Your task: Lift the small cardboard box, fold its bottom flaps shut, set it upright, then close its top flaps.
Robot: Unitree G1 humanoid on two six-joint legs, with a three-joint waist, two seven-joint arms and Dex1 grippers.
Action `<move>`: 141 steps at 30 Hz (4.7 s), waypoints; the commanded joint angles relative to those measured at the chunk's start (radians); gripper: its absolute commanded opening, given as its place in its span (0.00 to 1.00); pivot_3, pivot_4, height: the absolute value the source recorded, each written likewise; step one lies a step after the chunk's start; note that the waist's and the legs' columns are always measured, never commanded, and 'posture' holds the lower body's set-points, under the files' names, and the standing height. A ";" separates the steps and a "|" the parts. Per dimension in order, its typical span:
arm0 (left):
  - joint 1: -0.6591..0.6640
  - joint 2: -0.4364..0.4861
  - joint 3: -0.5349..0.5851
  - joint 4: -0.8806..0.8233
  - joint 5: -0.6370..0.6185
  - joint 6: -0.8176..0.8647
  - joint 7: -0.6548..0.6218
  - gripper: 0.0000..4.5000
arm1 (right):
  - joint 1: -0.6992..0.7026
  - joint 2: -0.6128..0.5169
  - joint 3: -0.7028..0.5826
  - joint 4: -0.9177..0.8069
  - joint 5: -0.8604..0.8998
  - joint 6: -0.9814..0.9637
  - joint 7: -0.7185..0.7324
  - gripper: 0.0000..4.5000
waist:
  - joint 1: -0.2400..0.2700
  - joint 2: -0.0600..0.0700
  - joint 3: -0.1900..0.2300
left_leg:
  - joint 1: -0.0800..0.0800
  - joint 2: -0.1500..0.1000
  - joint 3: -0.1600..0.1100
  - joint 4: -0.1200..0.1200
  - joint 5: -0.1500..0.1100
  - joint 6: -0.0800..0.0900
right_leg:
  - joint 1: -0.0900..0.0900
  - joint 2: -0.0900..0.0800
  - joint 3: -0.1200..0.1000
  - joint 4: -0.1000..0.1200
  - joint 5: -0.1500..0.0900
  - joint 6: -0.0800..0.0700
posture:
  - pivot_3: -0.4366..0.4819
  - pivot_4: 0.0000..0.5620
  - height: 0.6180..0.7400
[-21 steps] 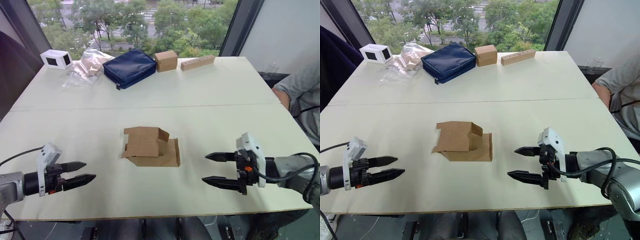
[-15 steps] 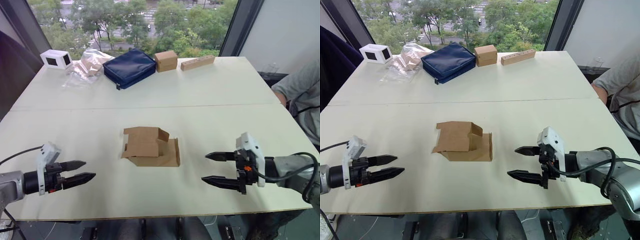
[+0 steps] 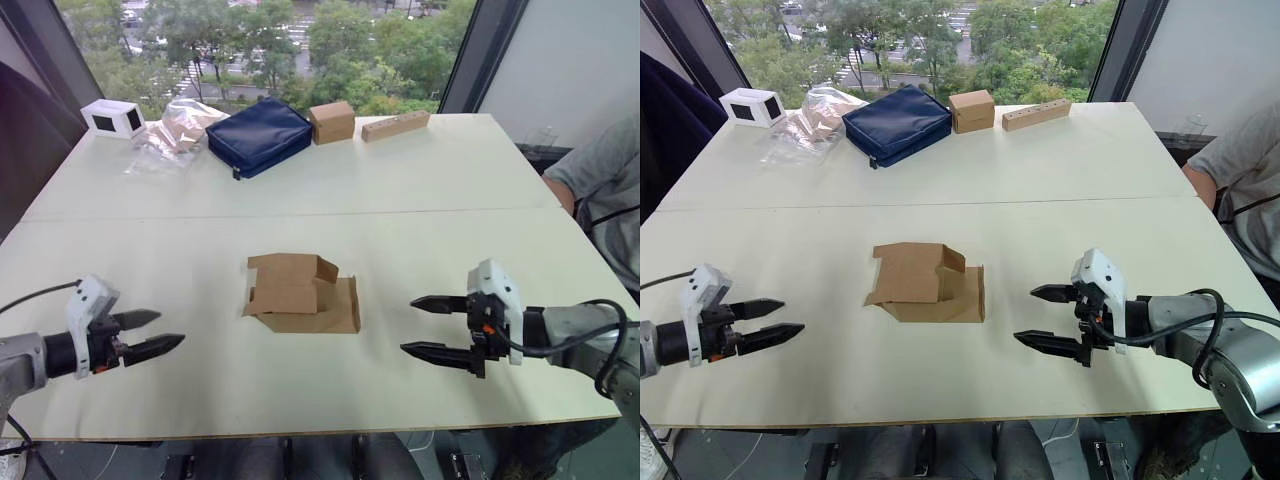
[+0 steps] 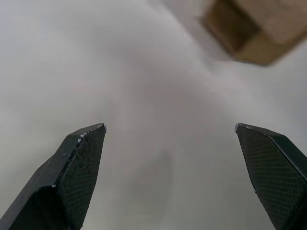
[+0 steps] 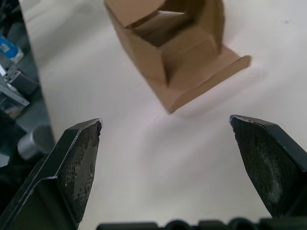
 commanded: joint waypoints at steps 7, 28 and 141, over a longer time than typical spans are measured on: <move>-0.152 0.112 -0.041 0.156 -0.094 0.161 -0.167 0.99 | -0.010 0.003 -0.030 -0.043 -0.039 -0.047 -0.042 1.00 | -0.002 0.000 0.000 | 0.000 0.000 0.000 0.000 0.000 0.000 | 0.000 0.000 -0.001 0.002 0.000 0.000 | 0.48 0.27 1.00; -0.788 -0.204 -0.403 0.515 -0.182 0.625 -0.216 0.99 | -0.247 0.132 0.143 -0.453 0.145 0.209 -0.437 1.00 | -0.003 -0.002 0.000 | -0.002 0.001 -0.001 0.009 -0.001 0.002 | 0.000 0.009 -0.002 0.007 0.000 0.001 | 0.48 0.27 1.00; -1.305 -0.327 -0.407 0.642 0.041 -0.053 -0.509 0.00 | -0.577 0.493 0.053 -0.195 0.217 -0.014 -0.776 0.00 | -0.011 -0.002 0.000 | -0.015 0.000 -0.001 0.013 0.001 0.000 | -0.017 0.012 0.001 0.020 0.000 0.001 | 0.48 0.27 1.00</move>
